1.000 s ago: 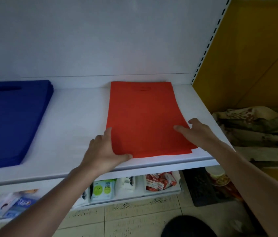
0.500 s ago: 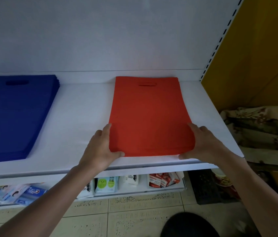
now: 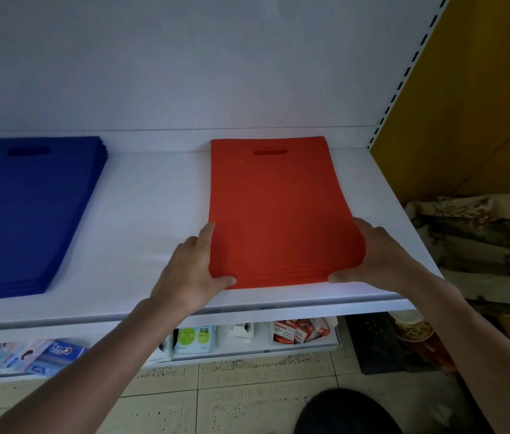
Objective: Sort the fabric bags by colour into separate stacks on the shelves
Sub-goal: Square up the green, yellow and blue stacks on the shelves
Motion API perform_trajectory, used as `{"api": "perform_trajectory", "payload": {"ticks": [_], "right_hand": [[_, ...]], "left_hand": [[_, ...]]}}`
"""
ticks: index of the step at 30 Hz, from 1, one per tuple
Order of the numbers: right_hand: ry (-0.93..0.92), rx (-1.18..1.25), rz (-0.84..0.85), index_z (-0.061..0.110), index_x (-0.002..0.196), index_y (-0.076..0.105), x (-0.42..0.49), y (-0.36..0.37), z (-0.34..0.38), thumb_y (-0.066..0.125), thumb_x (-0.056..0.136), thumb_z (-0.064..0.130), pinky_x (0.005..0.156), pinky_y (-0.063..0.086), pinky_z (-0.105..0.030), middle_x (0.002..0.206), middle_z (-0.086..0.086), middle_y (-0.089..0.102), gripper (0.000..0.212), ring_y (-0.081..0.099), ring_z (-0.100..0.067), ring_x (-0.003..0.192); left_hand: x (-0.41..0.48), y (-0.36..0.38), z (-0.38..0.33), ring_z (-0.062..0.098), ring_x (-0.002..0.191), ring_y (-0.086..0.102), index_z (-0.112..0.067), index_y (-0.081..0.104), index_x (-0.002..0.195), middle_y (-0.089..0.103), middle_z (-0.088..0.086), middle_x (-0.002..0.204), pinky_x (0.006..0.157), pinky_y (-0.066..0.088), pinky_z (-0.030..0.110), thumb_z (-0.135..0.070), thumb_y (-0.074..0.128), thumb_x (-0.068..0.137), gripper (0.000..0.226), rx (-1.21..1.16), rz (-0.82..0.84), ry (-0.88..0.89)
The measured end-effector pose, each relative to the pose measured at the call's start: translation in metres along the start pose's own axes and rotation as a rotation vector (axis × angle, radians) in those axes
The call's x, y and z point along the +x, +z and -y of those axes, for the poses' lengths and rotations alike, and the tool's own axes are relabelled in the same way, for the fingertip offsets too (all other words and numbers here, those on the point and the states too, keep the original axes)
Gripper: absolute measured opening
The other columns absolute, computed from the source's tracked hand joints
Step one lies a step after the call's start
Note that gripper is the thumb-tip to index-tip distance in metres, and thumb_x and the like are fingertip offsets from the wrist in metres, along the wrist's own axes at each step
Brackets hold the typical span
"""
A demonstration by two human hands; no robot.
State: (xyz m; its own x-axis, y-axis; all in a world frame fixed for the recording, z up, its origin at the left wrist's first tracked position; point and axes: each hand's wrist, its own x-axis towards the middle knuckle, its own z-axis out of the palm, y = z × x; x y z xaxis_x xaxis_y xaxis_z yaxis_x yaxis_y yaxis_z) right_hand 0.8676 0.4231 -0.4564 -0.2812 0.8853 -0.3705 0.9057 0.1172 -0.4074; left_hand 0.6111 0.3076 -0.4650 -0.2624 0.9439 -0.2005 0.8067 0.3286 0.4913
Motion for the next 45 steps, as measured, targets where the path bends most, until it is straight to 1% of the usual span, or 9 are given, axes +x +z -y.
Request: {"api": "perform_trajectory", "payload": {"ticks": [4, 11, 17, 23, 28, 32, 36, 42, 45], "right_hand": [[-0.034, -0.179, 0.034, 0.026, 0.146, 0.000, -0.005, 0.003, 0.005, 0.080, 0.060, 0.052, 0.101, 0.037, -0.043, 0.138, -0.010, 0.028, 0.120, 0.032, -0.027, 0.128], [-0.087, -0.082, -0.079, 0.026, 0.147, 0.011, -0.009, 0.004, 0.002, 0.077, 0.066, 0.052, 0.100, 0.039, -0.039, 0.136, -0.008, 0.041, 0.107, 0.039, -0.025, 0.124], [-0.090, -0.046, 0.016, 0.029, 0.148, -0.004, -0.009, 0.006, -0.001, 0.078, 0.065, 0.050, 0.108, 0.030, -0.044, 0.149, -0.003, 0.019, 0.118, 0.019, -0.023, 0.135], [-0.172, -0.102, -0.017, 0.027, 0.148, -0.002, -0.015, 0.011, -0.004, 0.073, 0.068, 0.055, 0.108, 0.030, -0.040, 0.148, 0.000, 0.021, 0.114, 0.020, -0.020, 0.133], [-0.076, 0.244, -0.045, 0.039, 0.146, 0.011, 0.004, -0.001, -0.005, 0.049, 0.066, 0.082, 0.109, 0.031, -0.047, 0.149, 0.001, 0.030, 0.099, 0.027, -0.022, 0.138], [-0.092, 0.253, -0.111, 0.034, 0.148, 0.006, 0.021, 0.009, 0.006, 0.041, 0.075, 0.071, 0.108, 0.034, -0.049, 0.148, -0.002, 0.031, 0.089, 0.030, -0.026, 0.136], [-0.116, 0.210, -0.211, 0.029, 0.148, 0.014, 0.023, 0.017, 0.003, 0.054, 0.086, 0.049, 0.105, 0.034, -0.043, 0.145, -0.006, 0.034, 0.076, 0.031, -0.025, 0.133], [-0.204, 0.118, -0.108, 0.035, 0.147, 0.011, 0.010, 0.011, -0.005, 0.070, 0.060, 0.061, 0.112, 0.024, -0.040, 0.154, 0.002, 0.013, 0.109, 0.012, -0.017, 0.141], [-0.324, -0.009, -0.141, 0.034, 0.146, 0.020, 0.006, 0.017, -0.014, 0.075, 0.054, 0.059, 0.111, 0.026, -0.041, 0.154, 0.001, 0.008, 0.110, 0.008, -0.014, 0.139]], "left_hand": [[0.000, 0.001, -0.007, 0.024, 0.123, 0.035, -0.023, 0.002, 0.147, 0.039, 0.007, 0.134, 0.097, 0.039, 0.036, -0.051, 0.075, 0.067, 0.112, 0.148, 0.044, -0.001], [0.010, -0.003, -0.003, 0.024, 0.121, 0.042, -0.028, 0.012, 0.147, 0.043, 0.009, 0.132, 0.102, 0.038, 0.034, -0.034, 0.072, 0.078, 0.092, -0.011, -0.012, 0.005], [0.003, 0.002, -0.003, 0.021, 0.134, 0.018, -0.029, -0.009, 0.147, 0.017, 0.001, 0.149, 0.107, 0.030, 0.034, -0.056, 0.072, 0.067, 0.116, 0.157, 0.146, 0.080], [0.003, 0.007, 0.001, 0.019, 0.132, 0.024, -0.026, 0.005, 0.148, 0.025, 0.003, 0.148, 0.107, 0.029, 0.033, -0.042, 0.071, 0.076, 0.099, 0.005, -0.029, 0.073], [-0.011, 0.012, 0.003, 0.016, 0.134, 0.023, -0.025, 0.001, 0.148, 0.020, -0.002, 0.150, 0.108, 0.029, 0.032, -0.061, 0.063, 0.072, 0.104, 0.061, -0.050, 0.105], [-0.013, 0.019, -0.001, 0.018, 0.134, 0.021, -0.027, -0.007, 0.147, 0.019, -0.003, 0.151, 0.109, 0.024, 0.035, -0.093, 0.040, 0.048, 0.128, 0.143, -0.048, 0.074], [-0.003, 0.012, -0.008, 0.021, 0.135, 0.022, -0.029, -0.016, 0.145, 0.014, 0.001, 0.152, 0.109, 0.023, 0.037, -0.077, 0.060, 0.059, 0.125, 0.136, 0.021, 0.104], [-0.003, 0.005, -0.004, 0.027, 0.135, 0.026, -0.030, 0.007, 0.148, 0.021, 0.007, 0.151, 0.108, 0.026, 0.038, -0.060, 0.064, 0.072, 0.099, 0.247, -0.073, 0.015], [-0.008, 0.008, 0.002, 0.034, 0.123, 0.043, -0.024, 0.045, 0.136, 0.044, 0.012, 0.137, 0.097, 0.039, 0.046, -0.049, 0.076, 0.066, 0.080, 0.349, -0.224, 0.155]]}}
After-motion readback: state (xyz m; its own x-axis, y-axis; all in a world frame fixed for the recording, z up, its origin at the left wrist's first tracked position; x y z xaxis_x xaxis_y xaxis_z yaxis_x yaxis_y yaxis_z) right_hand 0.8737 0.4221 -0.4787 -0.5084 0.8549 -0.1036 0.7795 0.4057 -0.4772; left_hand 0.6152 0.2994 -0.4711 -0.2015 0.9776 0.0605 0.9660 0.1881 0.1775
